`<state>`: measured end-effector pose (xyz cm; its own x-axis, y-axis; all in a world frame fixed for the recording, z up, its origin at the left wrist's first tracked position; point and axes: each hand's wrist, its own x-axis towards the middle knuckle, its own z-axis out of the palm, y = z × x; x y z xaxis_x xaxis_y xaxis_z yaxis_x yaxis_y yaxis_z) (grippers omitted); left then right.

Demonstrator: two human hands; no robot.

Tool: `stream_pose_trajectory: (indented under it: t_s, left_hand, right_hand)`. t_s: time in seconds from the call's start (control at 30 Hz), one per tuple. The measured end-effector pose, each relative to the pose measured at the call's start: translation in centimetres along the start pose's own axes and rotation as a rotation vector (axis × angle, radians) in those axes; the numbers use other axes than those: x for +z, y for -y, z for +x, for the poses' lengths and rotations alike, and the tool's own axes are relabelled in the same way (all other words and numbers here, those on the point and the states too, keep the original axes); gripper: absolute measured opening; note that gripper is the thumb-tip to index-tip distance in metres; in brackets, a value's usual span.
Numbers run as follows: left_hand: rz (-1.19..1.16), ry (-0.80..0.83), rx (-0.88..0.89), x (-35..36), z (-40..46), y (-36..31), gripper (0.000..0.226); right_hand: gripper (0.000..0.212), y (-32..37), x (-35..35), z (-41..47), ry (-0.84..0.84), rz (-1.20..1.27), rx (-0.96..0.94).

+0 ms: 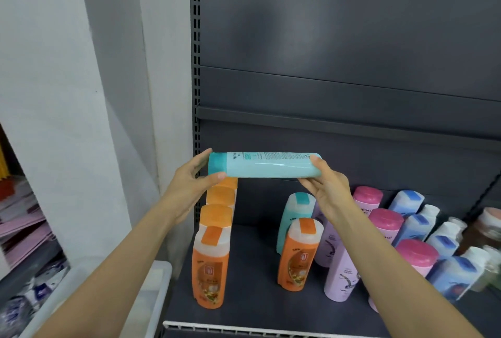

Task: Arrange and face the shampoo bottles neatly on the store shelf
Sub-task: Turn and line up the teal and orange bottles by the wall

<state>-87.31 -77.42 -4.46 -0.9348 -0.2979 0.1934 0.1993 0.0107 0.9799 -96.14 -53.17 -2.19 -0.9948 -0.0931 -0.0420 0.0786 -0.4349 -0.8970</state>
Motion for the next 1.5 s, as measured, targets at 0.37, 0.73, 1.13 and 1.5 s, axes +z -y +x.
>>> stream_pose_trajectory:
  t_s: [0.37, 0.73, 1.13, 1.5]
  left_hand:
    - [0.312, -0.048, 0.264, 1.5, 0.5, -1.4, 0.039]
    - [0.269, -0.183, 0.314, 6.4, 2.5, -3.0, 0.033]
    - [0.575, -0.161, 0.328, 13.8, 8.8, 0.6, 0.042]
    - [0.849, 0.137, 0.078, 18.7, 13.8, 6.4, 0.047]
  right_hand:
    - [0.044, -0.1, -0.8, 0.6, -0.11, -0.22, 0.167]
    - [0.037, -1.3, -2.4, 4.5, -0.191, -0.56, 0.091]
    - [0.041, -0.4, -9.6, 11.7, 0.094, -1.359, -0.207]
    - [0.047, -2.2, -13.9, 14.7, 0.346, -1.655, -0.277]
